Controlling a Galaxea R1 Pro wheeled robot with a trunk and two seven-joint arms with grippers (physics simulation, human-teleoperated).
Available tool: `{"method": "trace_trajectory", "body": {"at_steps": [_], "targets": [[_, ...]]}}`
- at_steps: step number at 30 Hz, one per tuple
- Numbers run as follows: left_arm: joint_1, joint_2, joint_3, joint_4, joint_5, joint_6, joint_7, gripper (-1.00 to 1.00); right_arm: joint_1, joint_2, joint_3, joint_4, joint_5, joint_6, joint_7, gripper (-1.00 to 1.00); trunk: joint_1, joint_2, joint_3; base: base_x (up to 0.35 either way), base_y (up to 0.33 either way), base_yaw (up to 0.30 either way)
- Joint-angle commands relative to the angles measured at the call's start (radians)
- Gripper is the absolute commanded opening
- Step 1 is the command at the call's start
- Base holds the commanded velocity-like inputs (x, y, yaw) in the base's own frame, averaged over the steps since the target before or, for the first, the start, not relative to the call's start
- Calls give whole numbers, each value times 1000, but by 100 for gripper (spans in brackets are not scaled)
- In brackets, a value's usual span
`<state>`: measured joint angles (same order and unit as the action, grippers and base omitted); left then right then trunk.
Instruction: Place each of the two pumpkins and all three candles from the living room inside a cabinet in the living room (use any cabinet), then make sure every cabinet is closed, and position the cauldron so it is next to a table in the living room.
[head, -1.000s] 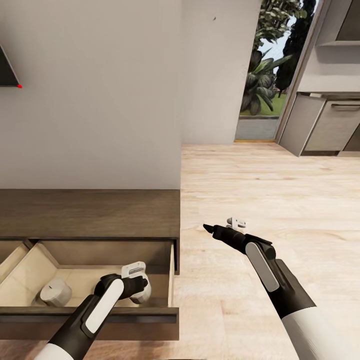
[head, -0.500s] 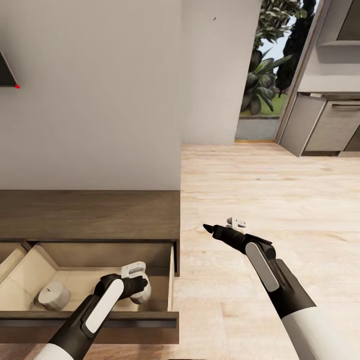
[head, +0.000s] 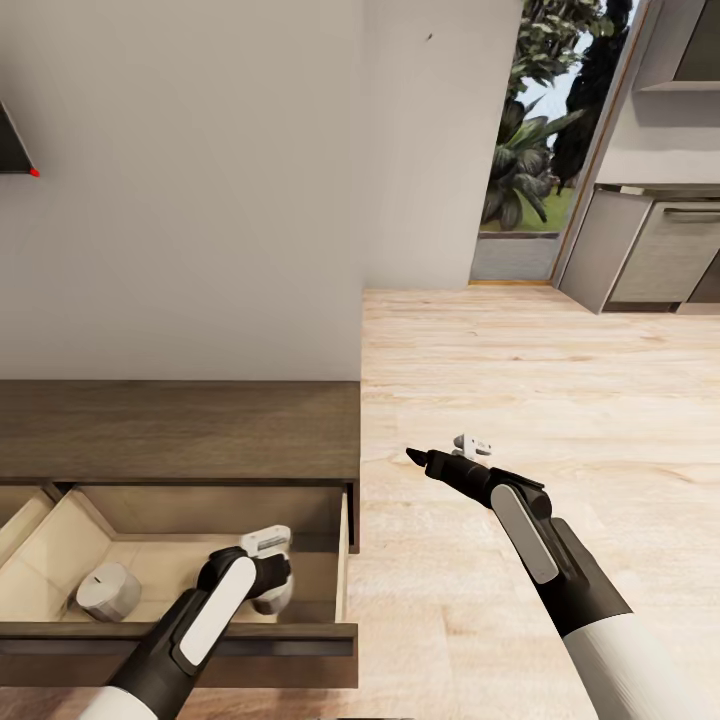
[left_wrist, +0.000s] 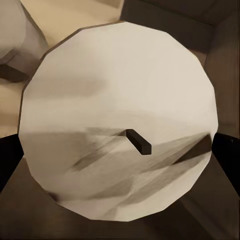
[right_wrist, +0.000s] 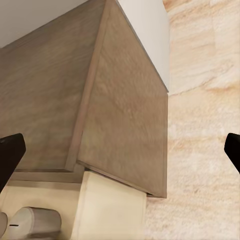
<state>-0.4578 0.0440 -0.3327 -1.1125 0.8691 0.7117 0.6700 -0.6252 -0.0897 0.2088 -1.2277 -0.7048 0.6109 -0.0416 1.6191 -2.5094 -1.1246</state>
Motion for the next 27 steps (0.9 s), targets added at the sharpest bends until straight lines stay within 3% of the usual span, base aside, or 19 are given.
{"method": "trace_trajectory", "body": {"at_steps": [1, 25, 27], "targets": [[-1, -2, -3, -1, 6, 1, 14, -100, -1, -1, 2, -1, -5, 3, -4, 100, 0, 0, -1, 0, 0, 0], [-1, -12, -8, -2, 1, -6, 17, -100, -1, -1, 2, 0, -5, 3, -4, 100, 0, 0, -1, 0, 0, 0], [-1, -12, -8, -2, 1, -6, 17, -100, -1, -1, 2, -1, -5, 3, -4, 100, 1, -1, -9, 0, 0, 0]]}}
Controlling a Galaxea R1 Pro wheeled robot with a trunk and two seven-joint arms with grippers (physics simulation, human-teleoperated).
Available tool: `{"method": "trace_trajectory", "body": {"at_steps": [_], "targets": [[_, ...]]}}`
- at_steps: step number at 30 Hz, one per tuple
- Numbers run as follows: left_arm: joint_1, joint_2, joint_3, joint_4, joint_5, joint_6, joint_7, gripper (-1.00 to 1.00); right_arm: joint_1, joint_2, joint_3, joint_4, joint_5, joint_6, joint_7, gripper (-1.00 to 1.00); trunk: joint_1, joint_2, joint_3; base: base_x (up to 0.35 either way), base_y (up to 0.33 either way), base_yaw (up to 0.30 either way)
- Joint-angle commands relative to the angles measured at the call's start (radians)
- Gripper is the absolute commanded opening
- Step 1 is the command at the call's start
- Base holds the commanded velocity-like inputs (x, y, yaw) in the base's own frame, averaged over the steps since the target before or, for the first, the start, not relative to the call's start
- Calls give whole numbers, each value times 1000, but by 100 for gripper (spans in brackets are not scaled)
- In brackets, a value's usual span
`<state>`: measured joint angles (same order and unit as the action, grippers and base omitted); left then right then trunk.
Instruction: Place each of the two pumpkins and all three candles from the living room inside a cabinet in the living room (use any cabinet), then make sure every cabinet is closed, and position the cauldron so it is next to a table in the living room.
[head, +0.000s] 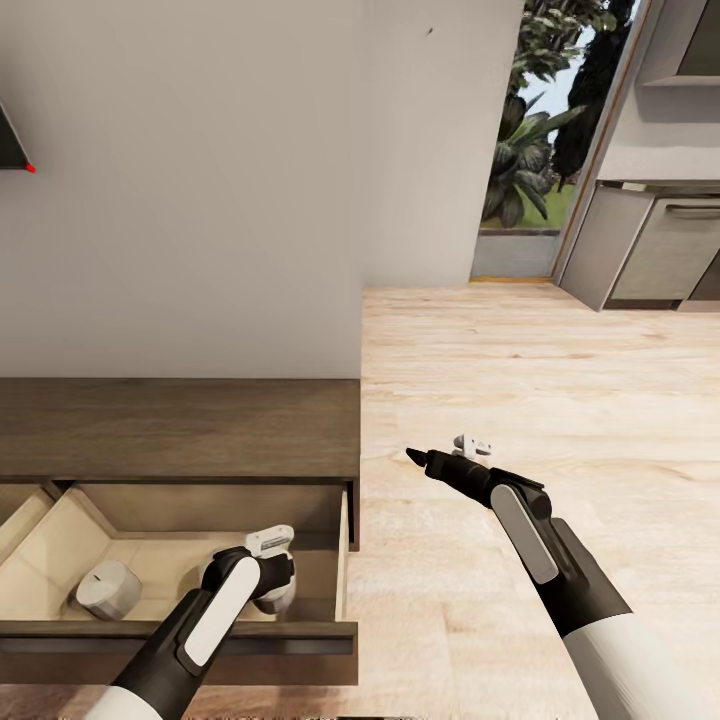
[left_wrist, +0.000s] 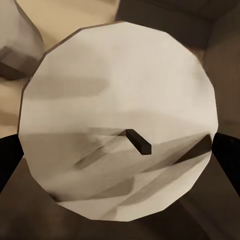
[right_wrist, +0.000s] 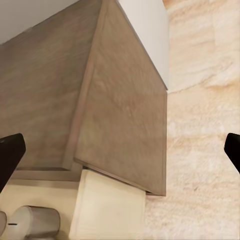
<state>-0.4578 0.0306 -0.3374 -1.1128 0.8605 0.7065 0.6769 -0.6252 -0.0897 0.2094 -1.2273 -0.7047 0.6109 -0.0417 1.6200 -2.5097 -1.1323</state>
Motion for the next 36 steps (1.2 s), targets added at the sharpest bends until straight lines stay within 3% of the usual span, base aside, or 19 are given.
{"method": "trace_trajectory", "body": {"at_steps": [1, 8, 23, 29, 36], "targets": [[-1, 1, -3, -1, 9, -1, 10, -100, -1, -1, 1, -1, -6, 3, -4, 100, 0, -1, -5, 0, 0, 0], [-1, 0, -3, -1, 11, -1, 10, -100, -1, -1, 1, -1, -6, 3, -4, 100, 3, -2, -32, 0, 0, 0], [-1, 0, -3, -2, 11, -11, 9, -100, -1, -1, 2, -3, -6, 3, -4, 100, 3, -2, -32, 0, 0, 0], [-1, 1, -77, 26, 13, -123, 8, -100, -1, -1, 2, 3, -6, 3, -4, 100, 3, -2, -32, 0, 0, 0], [-8, -4, -90, 63, 11, -140, -2, -100, -1, -1, 2, 3, -6, 3, -6, 100, 3, -2, -32, 0, 0, 0]]}}
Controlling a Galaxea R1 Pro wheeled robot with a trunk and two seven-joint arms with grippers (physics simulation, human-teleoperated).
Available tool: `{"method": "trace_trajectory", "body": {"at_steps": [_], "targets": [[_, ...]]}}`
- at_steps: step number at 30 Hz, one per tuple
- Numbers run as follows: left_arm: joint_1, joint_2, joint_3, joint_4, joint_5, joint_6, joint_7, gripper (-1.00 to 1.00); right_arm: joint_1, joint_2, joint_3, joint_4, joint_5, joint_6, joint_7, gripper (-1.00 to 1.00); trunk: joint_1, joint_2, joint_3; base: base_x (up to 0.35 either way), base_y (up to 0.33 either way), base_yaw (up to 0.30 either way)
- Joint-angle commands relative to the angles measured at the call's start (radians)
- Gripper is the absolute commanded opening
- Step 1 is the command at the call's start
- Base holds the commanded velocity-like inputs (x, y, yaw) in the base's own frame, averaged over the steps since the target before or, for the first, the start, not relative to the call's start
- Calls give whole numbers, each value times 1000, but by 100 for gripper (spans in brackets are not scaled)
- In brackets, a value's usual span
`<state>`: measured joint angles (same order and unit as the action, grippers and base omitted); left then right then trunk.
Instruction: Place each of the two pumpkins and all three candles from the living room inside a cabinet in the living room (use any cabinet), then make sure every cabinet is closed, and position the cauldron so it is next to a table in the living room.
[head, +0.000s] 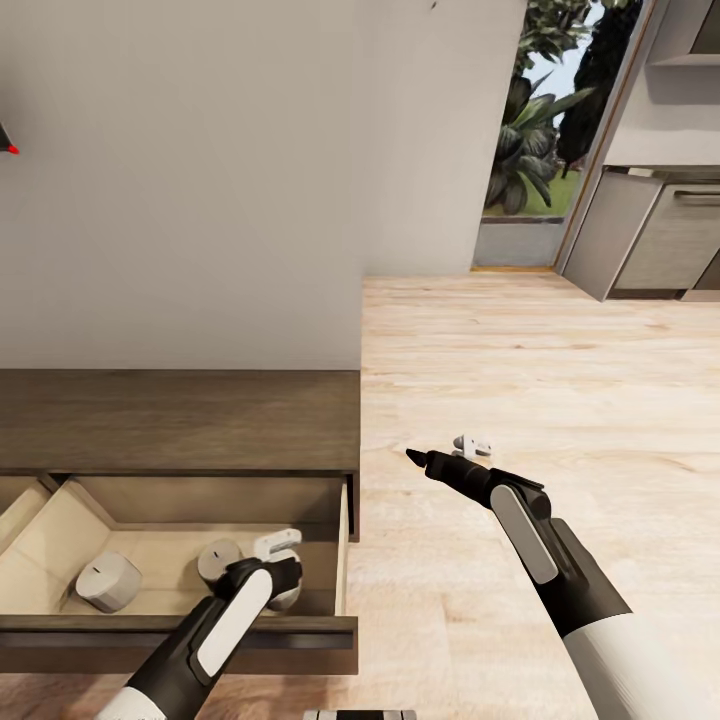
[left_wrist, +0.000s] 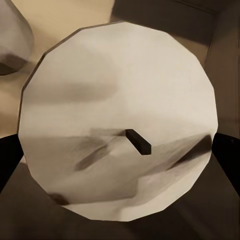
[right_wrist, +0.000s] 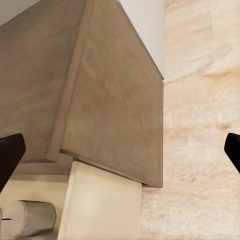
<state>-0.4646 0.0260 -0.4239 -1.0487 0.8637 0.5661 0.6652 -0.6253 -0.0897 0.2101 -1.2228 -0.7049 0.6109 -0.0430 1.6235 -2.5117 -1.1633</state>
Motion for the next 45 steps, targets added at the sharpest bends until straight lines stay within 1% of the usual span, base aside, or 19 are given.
{"method": "trace_trajectory", "body": {"at_steps": [1, 3, 6, 9, 11, 13, 16, 18, 20, 30, 31, 43, 45], "targets": [[-1, -4, -4, -1, 7, 0, 9, -100, -1, -1, 2, -1, -5, 3, -5, 100, 0, 0, -1, 0, 0, 0], [-1, -14, -4, 0, 6, -1, 9, -100, -1, -1, 2, -1, -5, 3, -5, 100, 0, 0, -1, 0, 0, 0], [-2, -21, -4, 1, 5, -1, 8, -100, -1, -1, 2, 0, -5, 3, -5, 100, 0, 0, -1, 0, 0, 0], [-2, -24, -4, 1, 5, -5, 8, -100, -1, -1, 2, 1, -6, 3, -5, 100, 0, 0, -1, 0, 0, 0], [-2, -24, -5, 1, 4, -21, 8, -100, -1, -1, 2, 1, -6, 3, -5, 100, 0, 0, -1, 0, 0, 0], [-2, -25, -5, 2, -7, -37, 8, -100, -1, -1, 2, 1, -6, 3, -5, 100, 0, 0, -1, 0, 0, 0], [-2, -27, -6, 5, -34, -47, 7, -100, -1, -1, 2, 0, -6, 3, -5, 100, 0, 0, -1, 0, 0, 0], [-2, -30, -6, 10, -42, -49, 5, -100, -1, -1, 2, -1, -6, 3, -4, 100, 1, -1, -9, 0, 0, 0], [-2, -36, -6, 14, -45, -50, 5, -100, -1, -1, 2, -1, -6, 3, -3, 100, 2, -1, -16, 0, 0, 0], [-2, -41, -6, 32, -51, -57, 5, -100, -1, -1, 2, -5, -7, 3, -2, 100, 2, -1, -16, 0, 0, 0], [-2, -41, -6, 32, -51, -57, 4, 100, -1, -1, 2, -5, -7, 3, -2, 100, 2, -1, -16, 0, 0, 0], [-1, -40, -6, 32, -51, -57, 5, 100, -1, -1, 2, -7, -7, 3, -2, 100, 2, -1, -16, 0, 0, 0], [-1, -40, -6, 32, -51, -57, 5, 100, -1, -1, 2, -7, -7, 3, -2, 100, 1, -1, -12, 0, 0, 0]]}}
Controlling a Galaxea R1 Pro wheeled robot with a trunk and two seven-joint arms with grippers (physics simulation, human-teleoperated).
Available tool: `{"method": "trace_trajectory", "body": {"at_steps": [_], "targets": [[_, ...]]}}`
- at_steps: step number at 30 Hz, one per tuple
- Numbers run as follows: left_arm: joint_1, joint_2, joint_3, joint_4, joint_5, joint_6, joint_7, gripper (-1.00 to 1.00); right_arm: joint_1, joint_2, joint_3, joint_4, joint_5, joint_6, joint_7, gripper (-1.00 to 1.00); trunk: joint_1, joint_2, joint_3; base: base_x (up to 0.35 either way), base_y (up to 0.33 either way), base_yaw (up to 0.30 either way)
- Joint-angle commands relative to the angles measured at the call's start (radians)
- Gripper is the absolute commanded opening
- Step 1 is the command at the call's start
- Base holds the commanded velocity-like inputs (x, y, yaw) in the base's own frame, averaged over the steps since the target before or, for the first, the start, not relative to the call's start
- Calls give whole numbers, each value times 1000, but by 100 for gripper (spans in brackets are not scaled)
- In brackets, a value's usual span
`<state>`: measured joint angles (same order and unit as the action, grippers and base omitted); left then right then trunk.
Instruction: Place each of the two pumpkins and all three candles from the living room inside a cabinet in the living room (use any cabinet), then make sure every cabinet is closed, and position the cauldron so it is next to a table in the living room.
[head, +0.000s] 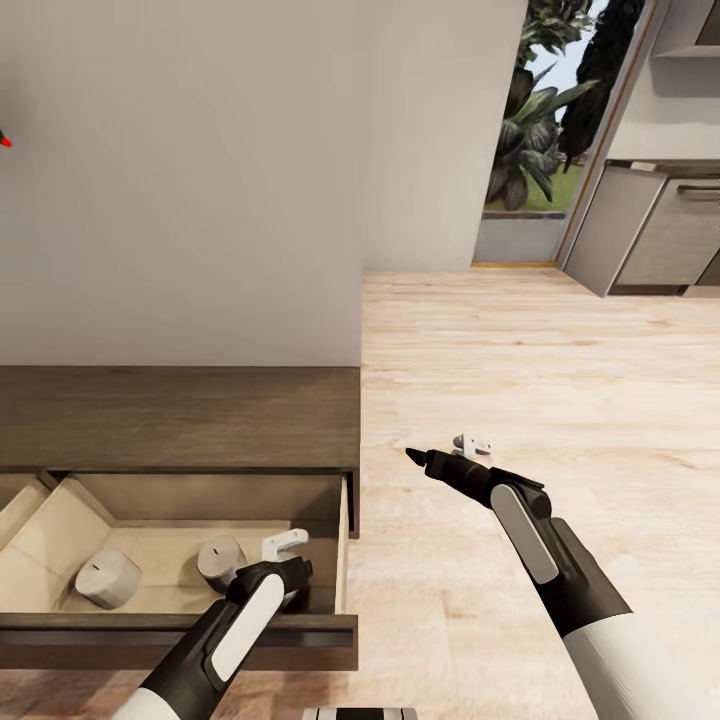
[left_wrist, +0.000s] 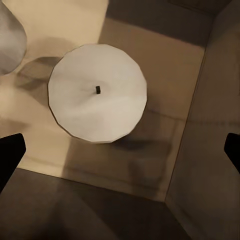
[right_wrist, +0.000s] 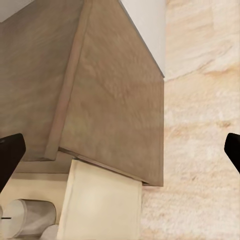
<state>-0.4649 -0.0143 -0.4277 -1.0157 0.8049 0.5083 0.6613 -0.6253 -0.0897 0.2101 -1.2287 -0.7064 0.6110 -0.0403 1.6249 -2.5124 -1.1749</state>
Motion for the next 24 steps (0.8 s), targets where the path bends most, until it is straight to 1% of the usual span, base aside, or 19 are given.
{"method": "trace_trajectory", "body": {"at_steps": [1, 7, 12, 18, 21, 24], "targets": [[-1, 0, -2, -1, 8, 1, 8, 100, -1, -1, 2, -1, -5, 3, -4, 100, 0, 0, -1, 0, 0, 0], [1, 2, 0, -8, 11, 1, 8, 100, -1, -1, 2, -3, -5, 3, -4, 100, 0, 0, -1, 0, 0, 0], [2, 3, 4, -15, 11, 3, 7, 100, -1, -1, 2, -3, -5, 4, -4, 100, -2, 1, 18, 0, 0, 0], [2, 10, 15, -36, 19, 13, 7, 100, -1, -1, 2, -2, -5, 4, -4, 100, -5, 2, 42, 0, 0, 0], [2, 17, 30, -82, 25, 26, 7, 100, -1, -1, 1, -1, -5, 4, -4, 100, -6, 3, 53, 0, 0, 0], [3, 26, 39, -121, 27, 64, 7, 100, -1, -1, 1, 0, -5, 4, -4, 100, -8, 4, 65, 0, 0, 0]]}}
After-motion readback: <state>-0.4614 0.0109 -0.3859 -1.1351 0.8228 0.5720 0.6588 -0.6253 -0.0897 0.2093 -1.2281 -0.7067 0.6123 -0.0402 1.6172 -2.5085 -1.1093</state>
